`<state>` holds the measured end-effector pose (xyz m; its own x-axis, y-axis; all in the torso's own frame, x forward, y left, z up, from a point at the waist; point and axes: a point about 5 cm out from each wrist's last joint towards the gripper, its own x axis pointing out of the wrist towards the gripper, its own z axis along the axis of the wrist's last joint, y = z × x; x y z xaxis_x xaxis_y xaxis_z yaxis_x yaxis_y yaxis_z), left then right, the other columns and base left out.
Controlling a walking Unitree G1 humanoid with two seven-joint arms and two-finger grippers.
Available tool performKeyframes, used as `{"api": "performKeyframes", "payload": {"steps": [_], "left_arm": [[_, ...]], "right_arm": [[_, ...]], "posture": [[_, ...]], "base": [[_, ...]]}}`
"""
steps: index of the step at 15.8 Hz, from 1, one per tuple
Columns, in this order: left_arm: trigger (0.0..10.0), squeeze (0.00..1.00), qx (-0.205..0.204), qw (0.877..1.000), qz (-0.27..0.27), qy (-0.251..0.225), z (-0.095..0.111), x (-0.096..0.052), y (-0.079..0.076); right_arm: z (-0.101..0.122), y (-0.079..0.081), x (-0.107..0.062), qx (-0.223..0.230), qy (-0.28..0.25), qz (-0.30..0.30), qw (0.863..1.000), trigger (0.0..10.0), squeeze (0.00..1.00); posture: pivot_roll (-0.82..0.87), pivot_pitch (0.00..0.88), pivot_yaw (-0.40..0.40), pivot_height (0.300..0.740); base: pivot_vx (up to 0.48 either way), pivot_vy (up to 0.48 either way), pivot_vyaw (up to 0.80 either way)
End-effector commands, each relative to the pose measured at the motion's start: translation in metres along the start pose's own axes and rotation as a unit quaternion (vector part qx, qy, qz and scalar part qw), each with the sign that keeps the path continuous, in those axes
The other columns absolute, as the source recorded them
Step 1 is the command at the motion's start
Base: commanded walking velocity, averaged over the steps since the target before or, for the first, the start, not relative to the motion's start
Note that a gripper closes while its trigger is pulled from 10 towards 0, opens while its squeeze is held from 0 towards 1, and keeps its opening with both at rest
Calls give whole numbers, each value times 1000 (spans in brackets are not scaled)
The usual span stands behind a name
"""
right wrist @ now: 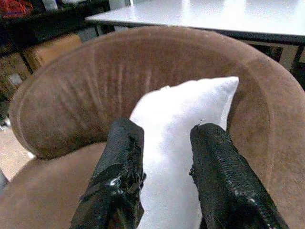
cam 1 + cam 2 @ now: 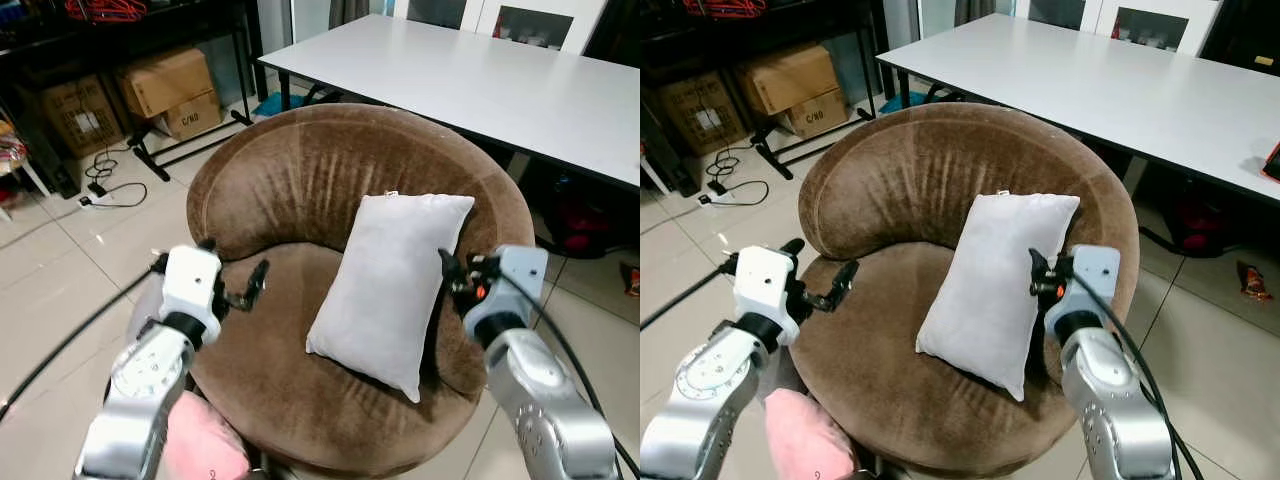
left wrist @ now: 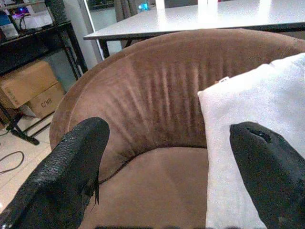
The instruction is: Move the pillow to the sofa from floor
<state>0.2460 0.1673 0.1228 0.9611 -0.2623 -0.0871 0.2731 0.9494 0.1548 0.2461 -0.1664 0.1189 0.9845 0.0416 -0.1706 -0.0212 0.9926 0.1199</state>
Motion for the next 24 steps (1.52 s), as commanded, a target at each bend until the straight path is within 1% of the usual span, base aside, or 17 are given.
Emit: {"api": "performKeyframes", "payload": {"steps": [1,10,19,20,21,22,24], "left_arm": [[10000,0,7,1000,4,-10,3,-1,0],[10000,0,4,1000,5,-9,2,-2,-3],[10000,0,-6,1000,14,-7,-2,-5,-5],[10000,0,-6,1000,18,-10,-3,-6,-4],[10000,0,-5,999,29,-28,-1,-6,-4],[10000,0,-1,999,43,-23,-4,-7,-2],[10000,0,-6,998,51,-24,-6,-10,-2]], "right_arm": [[2,2,0,-7,-2,1,1000,10000,0],[-2,0,-2,-5,6,-6,1000,10000,0],[-5,-4,-2,-1,13,-9,1000,10000,0],[-6,-5,-3,-1,16,-11,1000,10000,0],[-7,-5,-3,-1,18,-12,1000,10000,0],[-11,-8,-4,0,24,-18,1000,10000,0],[-14,-10,-5,-2,30,-22,999,10000,0]], "posture": [[-130,0,38,740],[-127,0,34,740],[-124,0,16,740],[-124,0,14,740],[-123,0,12,740],[-120,0,7,740],[-118,0,4,740]], "base": [[0,0,0],[0,0,0],[-250,0,0],[0,0,0],[0,0,0],[0,0,0],[0,0,0]]}}
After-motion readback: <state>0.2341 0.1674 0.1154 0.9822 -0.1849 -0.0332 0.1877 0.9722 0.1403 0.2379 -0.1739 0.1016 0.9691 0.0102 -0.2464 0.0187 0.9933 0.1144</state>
